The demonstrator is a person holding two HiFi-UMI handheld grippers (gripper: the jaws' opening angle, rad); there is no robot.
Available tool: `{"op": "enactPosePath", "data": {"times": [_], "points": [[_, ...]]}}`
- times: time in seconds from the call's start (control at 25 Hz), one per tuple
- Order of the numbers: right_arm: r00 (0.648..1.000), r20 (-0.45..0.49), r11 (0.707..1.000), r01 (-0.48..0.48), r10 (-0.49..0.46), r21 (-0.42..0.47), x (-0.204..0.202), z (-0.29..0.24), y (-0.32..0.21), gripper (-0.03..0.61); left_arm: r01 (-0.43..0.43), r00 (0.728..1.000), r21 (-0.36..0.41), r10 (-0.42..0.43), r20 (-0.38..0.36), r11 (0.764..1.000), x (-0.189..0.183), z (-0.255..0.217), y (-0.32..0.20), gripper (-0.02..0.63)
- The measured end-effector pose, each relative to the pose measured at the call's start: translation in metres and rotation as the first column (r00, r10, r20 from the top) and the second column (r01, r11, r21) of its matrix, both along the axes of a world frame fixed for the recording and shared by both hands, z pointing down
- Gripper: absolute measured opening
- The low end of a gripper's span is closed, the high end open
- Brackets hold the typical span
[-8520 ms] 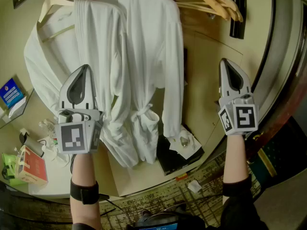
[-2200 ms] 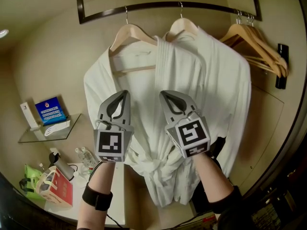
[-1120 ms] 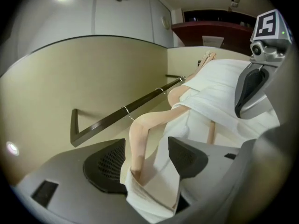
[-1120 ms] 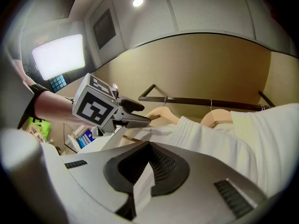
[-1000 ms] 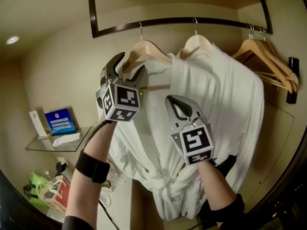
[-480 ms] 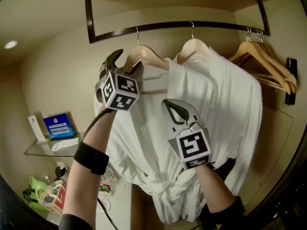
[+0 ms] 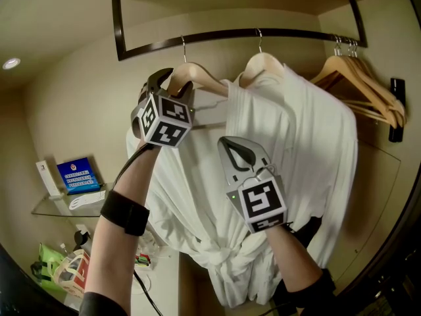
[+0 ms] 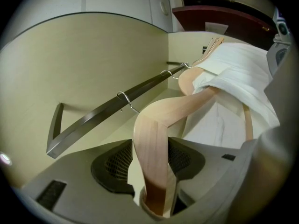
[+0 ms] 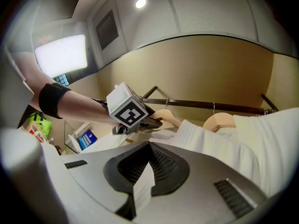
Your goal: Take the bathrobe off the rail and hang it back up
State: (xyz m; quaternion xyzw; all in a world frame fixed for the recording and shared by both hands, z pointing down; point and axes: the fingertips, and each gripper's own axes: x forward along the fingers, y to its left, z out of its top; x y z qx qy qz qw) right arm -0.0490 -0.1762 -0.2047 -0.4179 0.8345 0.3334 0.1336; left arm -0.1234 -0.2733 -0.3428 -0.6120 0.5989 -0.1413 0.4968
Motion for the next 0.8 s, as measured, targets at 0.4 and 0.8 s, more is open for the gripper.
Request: {"op": "enactPosePath", "data": {"times": [0.4, 0.8], "points": [[1.0, -0.001, 1.0, -0.004, 0.004, -0.013, 0.0026, 0.005, -0.0042, 0.025, 0.003, 1.0, -0.004, -0.003, -0.024, 1.0, 0.0012, 0.0008, -0.0016, 0.192], [1.0, 0.002, 1.0, -0.012, 0.012, -0.015, 0.005, 0.0036, -0.0071, 0.025, 0.005, 0.999, -0.011, -0.005, -0.036, 1.0, 0.0023, -0.0011, -0.0023, 0.191]]}}
